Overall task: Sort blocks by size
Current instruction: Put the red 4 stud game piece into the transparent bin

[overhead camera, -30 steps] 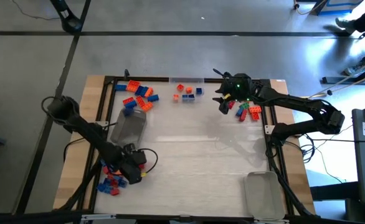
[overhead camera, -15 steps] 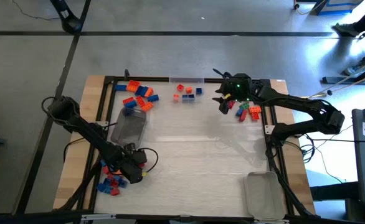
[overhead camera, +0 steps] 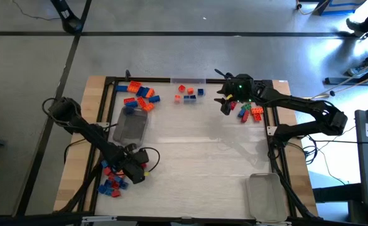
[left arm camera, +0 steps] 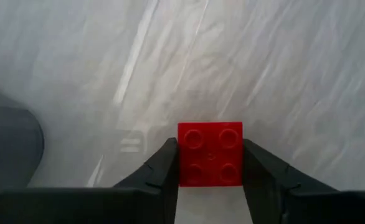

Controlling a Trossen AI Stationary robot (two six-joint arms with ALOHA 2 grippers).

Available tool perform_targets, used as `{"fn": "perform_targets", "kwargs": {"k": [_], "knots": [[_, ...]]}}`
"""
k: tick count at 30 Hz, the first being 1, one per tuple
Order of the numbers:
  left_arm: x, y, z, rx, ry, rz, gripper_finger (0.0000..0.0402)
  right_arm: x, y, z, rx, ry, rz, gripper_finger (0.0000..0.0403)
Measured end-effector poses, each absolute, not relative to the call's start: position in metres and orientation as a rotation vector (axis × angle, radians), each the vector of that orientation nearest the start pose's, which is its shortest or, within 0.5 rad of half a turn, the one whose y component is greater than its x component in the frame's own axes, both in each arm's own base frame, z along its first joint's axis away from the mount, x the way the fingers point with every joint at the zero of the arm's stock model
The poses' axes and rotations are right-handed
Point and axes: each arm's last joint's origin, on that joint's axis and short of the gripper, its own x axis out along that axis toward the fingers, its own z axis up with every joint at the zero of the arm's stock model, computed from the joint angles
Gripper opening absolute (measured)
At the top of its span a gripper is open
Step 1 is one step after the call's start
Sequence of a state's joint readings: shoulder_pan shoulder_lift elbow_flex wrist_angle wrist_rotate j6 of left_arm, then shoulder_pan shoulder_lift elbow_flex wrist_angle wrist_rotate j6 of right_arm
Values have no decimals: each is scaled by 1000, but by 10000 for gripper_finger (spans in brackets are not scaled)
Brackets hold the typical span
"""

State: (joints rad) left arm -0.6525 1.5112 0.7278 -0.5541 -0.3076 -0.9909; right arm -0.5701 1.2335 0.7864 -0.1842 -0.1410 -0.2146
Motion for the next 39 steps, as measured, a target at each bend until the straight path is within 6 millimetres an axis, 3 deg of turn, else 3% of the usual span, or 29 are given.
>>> {"fn": "perform_targets", "kwargs": {"k": [4,11,17,23,32,39], "knots": [[201,-142,152,-234,1172,297,122,219,-135,244,17,638,-347,193],[215,-147,203,-236,1078,189,125,219,-135,244,18,640,-347,193],[231,-125,247,-139,900,198,130,219,-135,244,18,640,-346,193],[259,-72,268,28,737,331,128,219,-135,244,17,637,-347,193],[295,41,275,94,596,530,128,220,-136,245,11,622,-349,193],[318,128,248,55,489,558,128,220,-136,247,4,604,-352,193]]}}
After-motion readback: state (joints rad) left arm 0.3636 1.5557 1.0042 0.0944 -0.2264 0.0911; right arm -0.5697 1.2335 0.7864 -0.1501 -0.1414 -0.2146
